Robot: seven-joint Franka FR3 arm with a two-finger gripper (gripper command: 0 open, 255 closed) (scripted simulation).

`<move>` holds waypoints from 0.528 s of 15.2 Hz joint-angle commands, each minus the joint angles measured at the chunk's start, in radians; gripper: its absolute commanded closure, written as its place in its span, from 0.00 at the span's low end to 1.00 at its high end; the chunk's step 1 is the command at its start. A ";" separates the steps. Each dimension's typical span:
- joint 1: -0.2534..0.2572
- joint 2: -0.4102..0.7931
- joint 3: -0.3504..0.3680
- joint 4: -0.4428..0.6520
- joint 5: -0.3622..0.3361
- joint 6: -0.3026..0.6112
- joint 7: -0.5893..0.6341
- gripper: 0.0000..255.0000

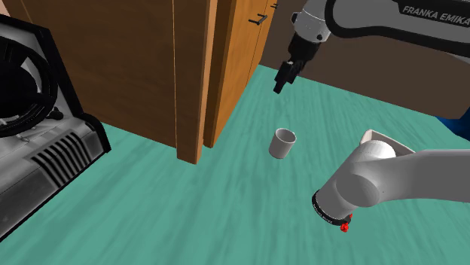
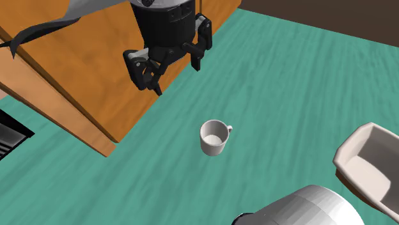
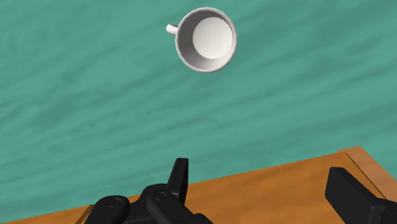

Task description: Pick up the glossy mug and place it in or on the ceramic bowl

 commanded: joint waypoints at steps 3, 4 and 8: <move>-0.003 -0.018 -0.005 -0.071 -0.001 0.036 0.002 0.00; -0.005 -0.026 -0.007 -0.105 -0.001 0.054 0.002 0.00; -0.013 -0.052 -0.017 -0.239 -0.004 0.129 0.006 0.00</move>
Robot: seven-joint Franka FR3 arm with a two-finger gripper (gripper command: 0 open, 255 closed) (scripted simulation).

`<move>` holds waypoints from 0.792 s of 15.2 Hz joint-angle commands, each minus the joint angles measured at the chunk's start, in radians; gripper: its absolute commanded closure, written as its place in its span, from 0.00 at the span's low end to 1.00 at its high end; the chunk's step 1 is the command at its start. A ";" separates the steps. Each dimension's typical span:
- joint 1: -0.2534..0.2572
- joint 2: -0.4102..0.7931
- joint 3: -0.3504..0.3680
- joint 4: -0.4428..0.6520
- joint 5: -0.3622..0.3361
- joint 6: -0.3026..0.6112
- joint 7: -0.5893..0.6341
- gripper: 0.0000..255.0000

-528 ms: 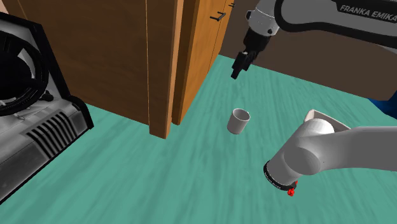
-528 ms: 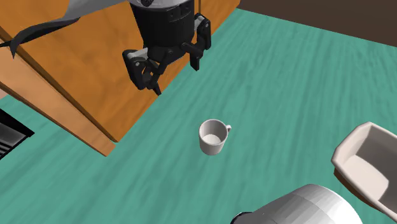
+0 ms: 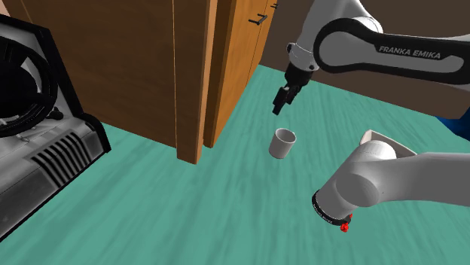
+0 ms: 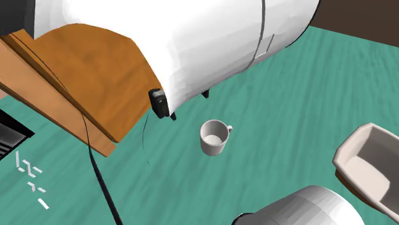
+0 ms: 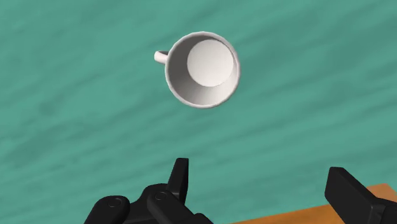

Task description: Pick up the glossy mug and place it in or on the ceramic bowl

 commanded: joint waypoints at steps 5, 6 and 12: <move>-0.015 -0.017 -0.015 -0.191 -0.006 0.124 0.004 0.00; -0.018 -0.018 -0.018 -0.221 -0.008 0.146 0.005 0.00; -0.030 0.010 -0.026 -0.332 -0.015 0.261 0.007 0.00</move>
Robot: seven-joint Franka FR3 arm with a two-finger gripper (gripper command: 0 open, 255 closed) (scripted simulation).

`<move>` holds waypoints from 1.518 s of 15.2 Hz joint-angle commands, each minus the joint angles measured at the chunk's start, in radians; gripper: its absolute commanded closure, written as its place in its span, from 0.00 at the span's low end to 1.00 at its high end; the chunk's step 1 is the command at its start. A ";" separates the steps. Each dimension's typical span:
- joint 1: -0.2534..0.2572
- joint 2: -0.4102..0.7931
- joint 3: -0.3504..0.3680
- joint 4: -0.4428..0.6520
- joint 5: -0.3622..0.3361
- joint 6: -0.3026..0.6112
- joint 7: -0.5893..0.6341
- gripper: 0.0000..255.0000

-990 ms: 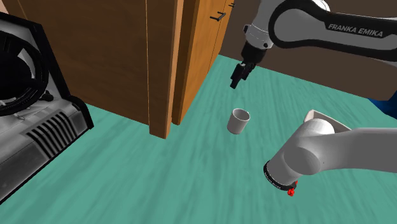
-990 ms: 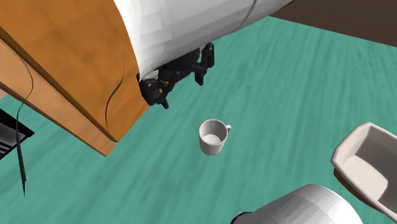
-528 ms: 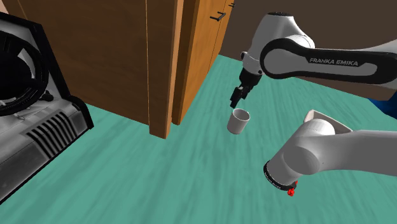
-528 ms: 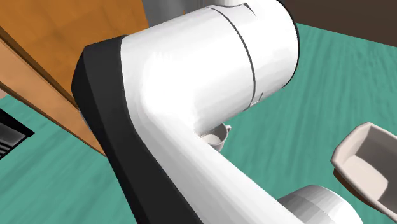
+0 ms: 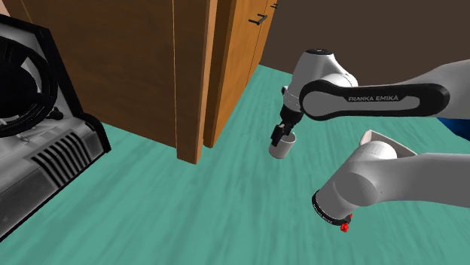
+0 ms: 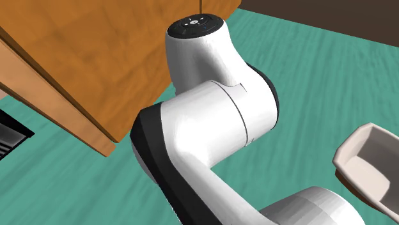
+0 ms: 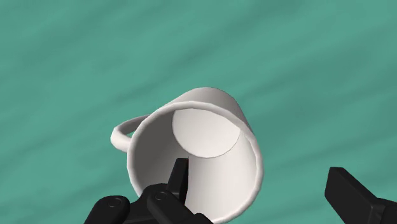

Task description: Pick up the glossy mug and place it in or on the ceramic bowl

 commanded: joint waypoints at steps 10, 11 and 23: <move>-0.005 0.054 -0.002 -0.053 -0.005 0.107 0.001 0.00; -0.005 0.054 -0.002 -0.053 -0.005 0.107 0.001 0.00; -0.005 0.043 -0.002 -0.044 -0.005 0.087 0.000 1.00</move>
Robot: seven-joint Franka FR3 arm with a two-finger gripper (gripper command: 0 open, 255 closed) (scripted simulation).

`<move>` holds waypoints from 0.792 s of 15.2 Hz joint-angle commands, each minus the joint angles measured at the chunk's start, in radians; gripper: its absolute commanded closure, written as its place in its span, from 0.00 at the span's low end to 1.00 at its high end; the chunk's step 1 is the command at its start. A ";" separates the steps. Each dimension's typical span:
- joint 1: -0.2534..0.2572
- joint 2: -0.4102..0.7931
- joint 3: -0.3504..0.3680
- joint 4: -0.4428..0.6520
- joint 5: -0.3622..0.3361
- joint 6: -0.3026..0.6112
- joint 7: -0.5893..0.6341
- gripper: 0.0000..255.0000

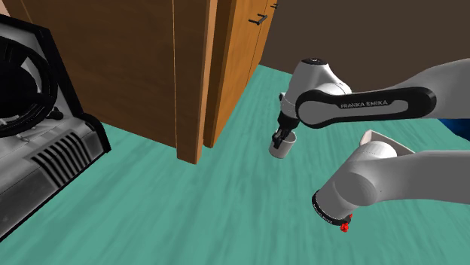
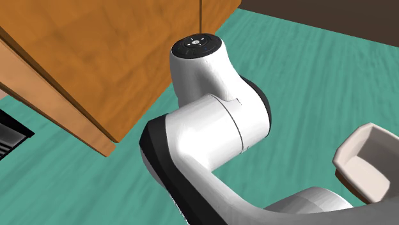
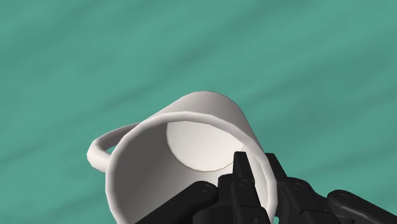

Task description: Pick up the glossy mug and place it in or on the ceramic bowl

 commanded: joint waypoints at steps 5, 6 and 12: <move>0.002 -0.051 -0.001 0.052 0.003 -0.104 -0.005 1.00; 0.002 -0.059 -0.001 0.063 0.003 -0.122 -0.005 1.00; 0.003 -0.091 -0.001 0.130 0.005 -0.221 -0.010 1.00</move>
